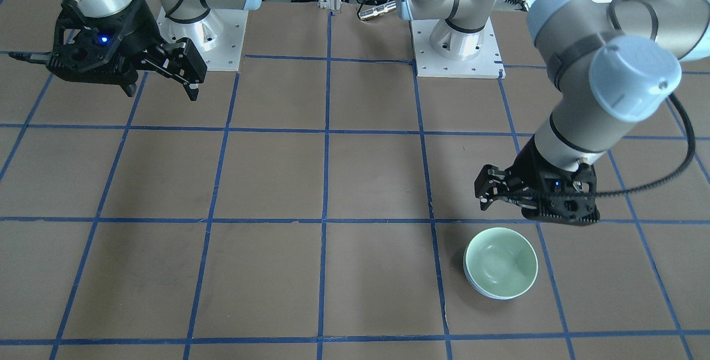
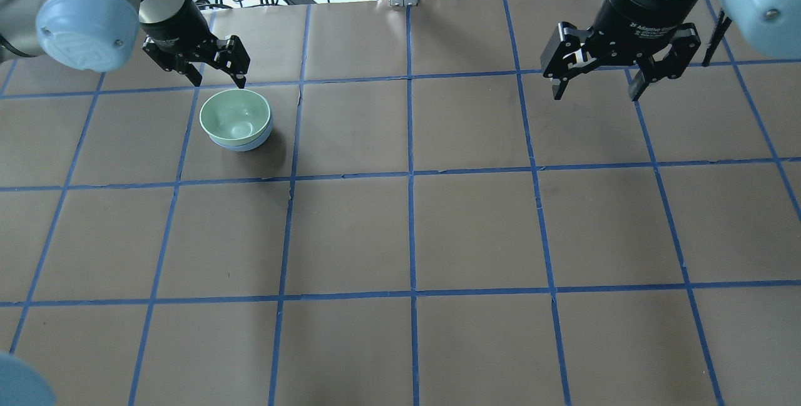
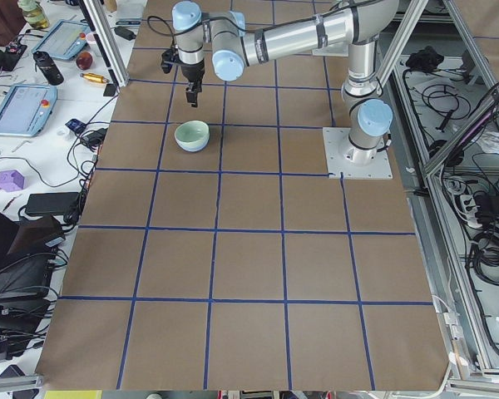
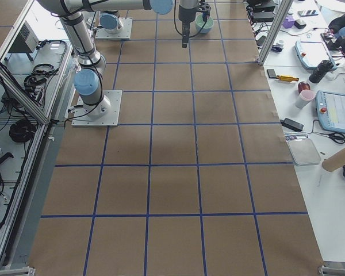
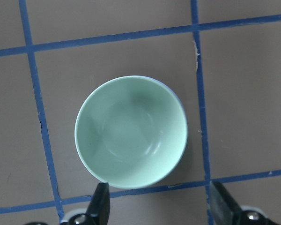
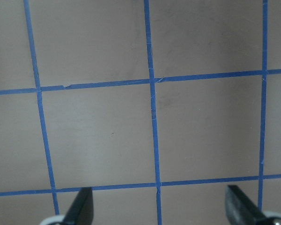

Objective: Stack green bowl on blue bowl

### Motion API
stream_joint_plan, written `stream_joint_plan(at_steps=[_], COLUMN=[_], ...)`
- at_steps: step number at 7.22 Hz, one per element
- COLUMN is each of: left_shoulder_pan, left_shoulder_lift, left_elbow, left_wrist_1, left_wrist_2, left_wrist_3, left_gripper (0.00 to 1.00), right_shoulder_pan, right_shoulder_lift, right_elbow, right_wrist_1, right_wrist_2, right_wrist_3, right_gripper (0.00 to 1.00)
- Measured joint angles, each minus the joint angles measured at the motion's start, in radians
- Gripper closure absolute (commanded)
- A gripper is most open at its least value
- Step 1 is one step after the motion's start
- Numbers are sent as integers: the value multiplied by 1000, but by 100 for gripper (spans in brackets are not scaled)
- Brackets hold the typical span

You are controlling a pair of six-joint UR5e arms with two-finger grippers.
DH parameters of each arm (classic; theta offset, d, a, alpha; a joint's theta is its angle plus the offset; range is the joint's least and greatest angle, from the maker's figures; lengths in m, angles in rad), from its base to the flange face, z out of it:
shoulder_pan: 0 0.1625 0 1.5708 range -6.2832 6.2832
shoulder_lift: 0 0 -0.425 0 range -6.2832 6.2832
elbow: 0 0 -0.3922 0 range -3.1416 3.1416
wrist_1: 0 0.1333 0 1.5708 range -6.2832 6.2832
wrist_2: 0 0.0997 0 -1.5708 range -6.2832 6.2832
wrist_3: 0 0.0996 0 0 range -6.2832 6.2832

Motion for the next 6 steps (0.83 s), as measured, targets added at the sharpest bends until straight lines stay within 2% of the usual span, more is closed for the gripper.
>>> stream_joint_plan(at_steps=[3,5,6], left_shoulder_pan=[-98,-106,-99], left_shoulder_lift=[158,224,245], left_elbow=[-1,-11,-10], left_wrist_1=[-149,-230,-265], left_wrist_2=[6,9,8], left_wrist_3=[-147,-187,-186], left_gripper=[16,8,8], right_shoulder_pan=[0,0,0], right_shoulder_lift=[0,0,0], right_elbow=[0,0,0], right_wrist_1=[0,0,-1], right_wrist_2=[0,0,0], right_wrist_3=[0,0,0], right_gripper=[0,0,0])
